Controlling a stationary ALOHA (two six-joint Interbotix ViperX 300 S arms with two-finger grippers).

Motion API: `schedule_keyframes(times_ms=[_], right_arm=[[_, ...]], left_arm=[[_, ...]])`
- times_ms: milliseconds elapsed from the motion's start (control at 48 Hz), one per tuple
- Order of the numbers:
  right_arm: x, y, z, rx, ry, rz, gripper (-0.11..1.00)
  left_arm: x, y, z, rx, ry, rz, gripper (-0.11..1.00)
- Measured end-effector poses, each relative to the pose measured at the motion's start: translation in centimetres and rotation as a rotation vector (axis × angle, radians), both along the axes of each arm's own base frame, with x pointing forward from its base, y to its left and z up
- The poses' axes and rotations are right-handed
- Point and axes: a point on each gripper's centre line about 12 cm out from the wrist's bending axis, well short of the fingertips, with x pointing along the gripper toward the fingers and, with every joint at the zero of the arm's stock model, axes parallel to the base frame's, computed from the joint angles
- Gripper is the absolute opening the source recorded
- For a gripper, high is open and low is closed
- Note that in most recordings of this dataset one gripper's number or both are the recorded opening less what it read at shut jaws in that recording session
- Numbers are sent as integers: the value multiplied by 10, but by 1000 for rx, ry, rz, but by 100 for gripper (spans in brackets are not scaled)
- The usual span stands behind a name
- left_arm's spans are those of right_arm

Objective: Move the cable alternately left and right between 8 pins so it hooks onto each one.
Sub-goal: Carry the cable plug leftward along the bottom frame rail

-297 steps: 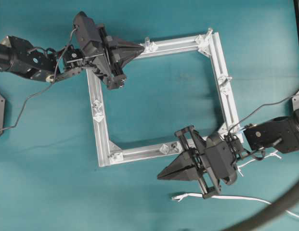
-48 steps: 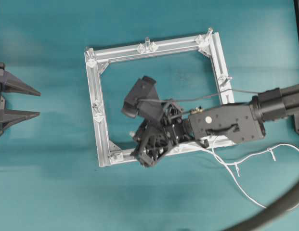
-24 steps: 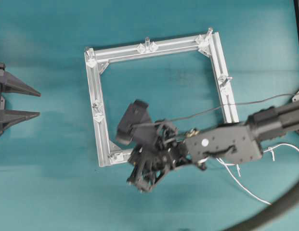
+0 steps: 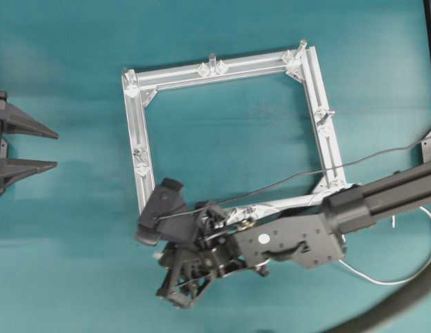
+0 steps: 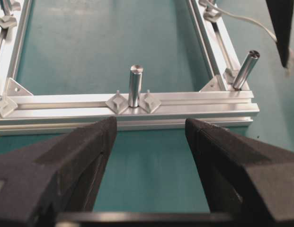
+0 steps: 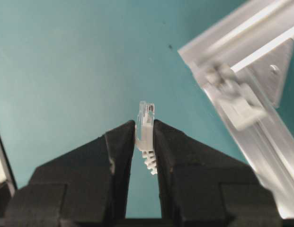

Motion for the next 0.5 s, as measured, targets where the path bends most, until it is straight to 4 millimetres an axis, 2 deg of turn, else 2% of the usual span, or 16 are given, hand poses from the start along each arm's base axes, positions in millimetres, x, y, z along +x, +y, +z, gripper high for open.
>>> schedule_keyframes(times_ms=[333,500], right_arm=[[32,10,-2,9,-47,3,15],[44,2,-8,-3,-51,-5,15]], left_arm=[[-2,0,0,0,-15,0,72],[-2,0,0,0,-17,0,72]])
